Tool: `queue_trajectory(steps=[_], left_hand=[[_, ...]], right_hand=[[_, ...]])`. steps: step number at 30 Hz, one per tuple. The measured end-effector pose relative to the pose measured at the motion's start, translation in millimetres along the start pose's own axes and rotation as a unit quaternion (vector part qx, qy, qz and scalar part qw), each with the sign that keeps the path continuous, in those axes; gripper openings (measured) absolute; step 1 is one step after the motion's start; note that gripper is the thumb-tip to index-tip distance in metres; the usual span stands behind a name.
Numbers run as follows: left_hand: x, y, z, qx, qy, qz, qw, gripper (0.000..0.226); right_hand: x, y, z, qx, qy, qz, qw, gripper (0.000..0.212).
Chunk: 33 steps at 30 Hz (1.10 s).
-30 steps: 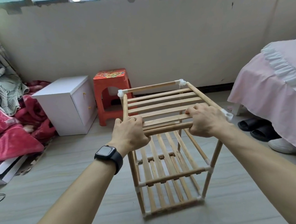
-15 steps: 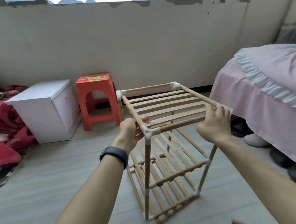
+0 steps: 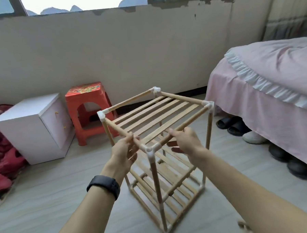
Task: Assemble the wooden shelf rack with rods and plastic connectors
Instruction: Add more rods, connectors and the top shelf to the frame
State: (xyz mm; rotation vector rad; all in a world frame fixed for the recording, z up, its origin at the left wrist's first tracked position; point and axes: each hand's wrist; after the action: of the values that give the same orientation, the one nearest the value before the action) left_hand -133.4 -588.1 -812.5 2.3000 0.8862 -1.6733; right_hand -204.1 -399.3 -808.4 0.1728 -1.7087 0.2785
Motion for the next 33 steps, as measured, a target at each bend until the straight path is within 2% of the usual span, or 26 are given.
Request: queue_trajectory(steps=[1, 4, 6, 8, 10, 11, 12, 13, 14, 15, 16, 18, 20, 21, 24, 26, 28, 33], left_hand=[[3.9, -7.3, -6.5, 0.021, -0.002, 0.033, 0.999, 0.012], [10.9, -40.0, -22.6, 0.125, -0.018, 0.144, 0.982, 0.014], [3.5, -52.4, -29.4, 0.183, -0.061, 0.307, 0.932, 0.018], [-9.1, -54.2, -31.3, 0.18, -0.125, 0.472, 0.854, 0.016], [-23.6, -49.5, -30.2, 0.109, -0.242, 0.542, 0.797, 0.013], [-30.8, -47.0, -29.0, 0.047, -0.321, 0.558, 0.764, 0.013], [-40.0, -39.6, -27.7, -0.032, -0.394, 0.564, 0.725, 0.013], [-48.6, -29.0, -24.0, -0.117, -0.44, 0.574, 0.681, 0.016], [-55.8, -18.0, -17.3, -0.188, -0.446, 0.591, 0.645, 0.022], [-62.5, -6.5, -8.0, -0.237, -0.408, 0.612, 0.635, 0.031], [-66.9, 4.5, 0.9, -0.258, -0.331, 0.624, 0.66, 0.04], [-63.8, 20.1, 13.2, -0.224, -0.165, 0.588, 0.76, 0.052], [-51.3, 27.3, 19.5, -0.149, -0.08, 0.503, 0.848, 0.045], [-46.2, 30.5, 21.6, -0.132, -0.076, 0.466, 0.872, 0.04], [-44.0, 35.7, 16.9, -0.137, -0.097, 0.433, 0.885, 0.033], [-42.0, 36.1, 8.5, -0.091, -0.084, 0.363, 0.924, 0.027], [-33.5, 34.2, -2.2, -0.042, -0.073, 0.34, 0.937, 0.028], [-14.4, 26.9, -11.8, -0.043, -0.1, 0.29, 0.951, 0.023]], right_hand=[[6.4, 14.7, 9.0, -0.025, 0.005, -0.008, 1.0, 0.023], [14.8, 50.3, 25.3, -0.199, 0.056, -0.071, 0.976, 0.02], [11.3, 65.0, 27.0, -0.243, 0.046, -0.053, 0.968, 0.024], [12.9, 73.6, 22.8, -0.244, 0.038, 0.009, 0.969, 0.029], [18.3, 73.3, 14.6, -0.233, 0.064, 0.005, 0.97, 0.026], [16.1, 73.3, 9.3, -0.241, 0.09, -0.054, 0.965, 0.022], [10.8, 67.6, 4.5, -0.252, 0.141, -0.161, 0.944, 0.021], [2.8, 58.4, -1.6, -0.255, 0.206, -0.278, 0.903, 0.025], [-5.4, 48.7, -8.1, -0.245, 0.279, -0.365, 0.854, 0.031], [-10.7, 37.9, -15.0, -0.218, 0.338, -0.417, 0.815, 0.037], [-14.8, 27.1, -20.2, -0.182, 0.371, -0.451, 0.791, 0.044], [-22.1, 8.9, -23.6, -0.11, 0.377, -0.51, 0.765, 0.059], [-24.5, -4.2, -21.8, -0.061, 0.364, -0.557, 0.744, 0.068], [-24.1, -8.1, -20.5, -0.043, 0.357, -0.574, 0.736, 0.069], [-25.3, -13.0, -14.8, -0.011, 0.335, -0.609, 0.719, 0.068], [-25.8, -18.5, -14.1, 0.002, 0.338, -0.612, 0.715, 0.067], [-24.7, -31.2, -16.7, 0.015, 0.361, -0.608, 0.707, 0.063], [-22.4, -71.2, -18.7, 0.05, 0.401, -0.624, 0.669, 0.028]])
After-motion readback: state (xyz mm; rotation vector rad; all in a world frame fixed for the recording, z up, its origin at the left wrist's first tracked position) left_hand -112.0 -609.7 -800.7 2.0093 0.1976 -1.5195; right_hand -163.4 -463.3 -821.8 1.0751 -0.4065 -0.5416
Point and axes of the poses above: each hand's wrist, its own z-axis towards the middle knuckle, its own y-axis out of the back of the hand, x = y × z, and after that the axes turned 8 degrees about z, right-handed
